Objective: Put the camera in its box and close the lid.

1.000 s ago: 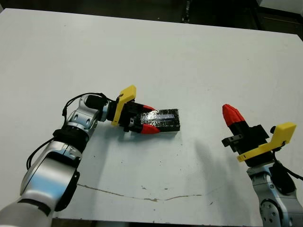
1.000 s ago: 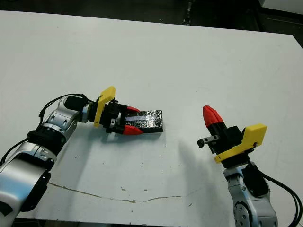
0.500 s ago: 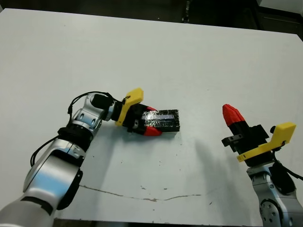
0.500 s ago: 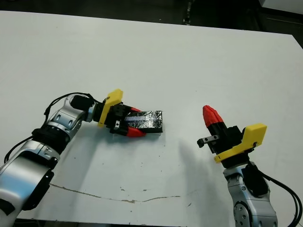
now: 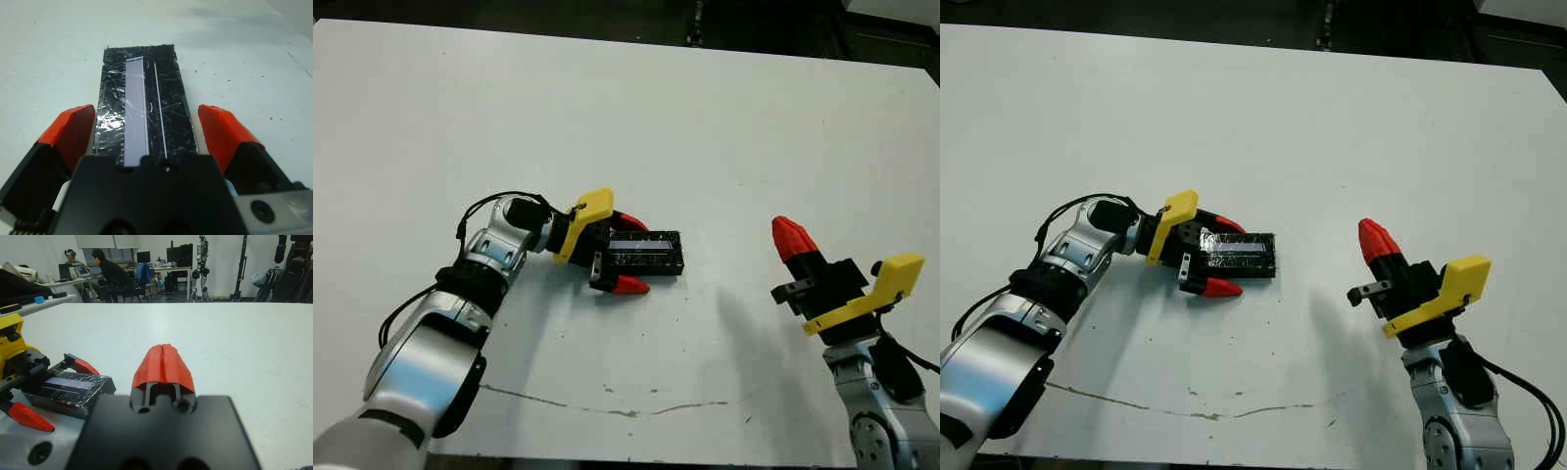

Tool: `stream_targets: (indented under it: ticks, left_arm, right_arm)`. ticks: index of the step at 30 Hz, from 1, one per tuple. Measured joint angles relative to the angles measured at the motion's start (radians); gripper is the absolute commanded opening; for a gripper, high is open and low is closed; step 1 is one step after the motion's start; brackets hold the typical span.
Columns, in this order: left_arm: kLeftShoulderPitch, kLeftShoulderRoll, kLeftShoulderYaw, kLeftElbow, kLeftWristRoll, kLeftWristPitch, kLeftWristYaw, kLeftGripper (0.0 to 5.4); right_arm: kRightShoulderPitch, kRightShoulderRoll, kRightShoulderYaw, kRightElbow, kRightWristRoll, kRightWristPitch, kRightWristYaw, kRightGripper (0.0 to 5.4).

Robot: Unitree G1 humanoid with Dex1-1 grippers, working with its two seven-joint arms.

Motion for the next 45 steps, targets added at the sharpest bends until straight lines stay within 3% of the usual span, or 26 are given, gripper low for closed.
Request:
stream_targets:
  ticks: [11, 18, 23, 29, 43, 45]
  left_arm:
    - [0.017, 0.011, 0.020, -0.036, -0.014, 0.073, -0.010, 5.38]
    - [0.080, 0.066, 0.032, -0.132, -0.024, 0.031, -0.010, 5.38]
    - [0.127, 0.169, 0.082, -0.199, -0.052, 0.101, -0.015, 5.38]
    - [0.171, 0.275, 0.146, -0.206, -0.084, 0.101, -0.022, 5.38]
    - [0.221, 0.482, 0.214, -0.245, -0.083, 0.101, -0.048, 5.38]
    - [0.217, 0.508, 0.218, -0.280, -0.086, 0.145, -0.061, 5.31]
  right_arm:
    - [0.000, 0.000, 0.002, 0.002, -0.005, -0.001, 0.004, 0.00]
    - [0.000, -0.001, 0.004, 0.001, -0.007, -0.001, 0.005, 0.00]
    - [0.000, -0.002, 0.005, 0.002, -0.006, -0.001, 0.010, 0.00]
    - [0.000, -0.003, 0.006, 0.003, -0.006, -0.001, 0.014, 0.00]
    - [0.000, -0.005, 0.007, 0.003, -0.006, -0.001, 0.021, 0.00]
    - [0.000, -0.005, 0.007, 0.002, -0.004, 0.000, 0.021, 0.00]
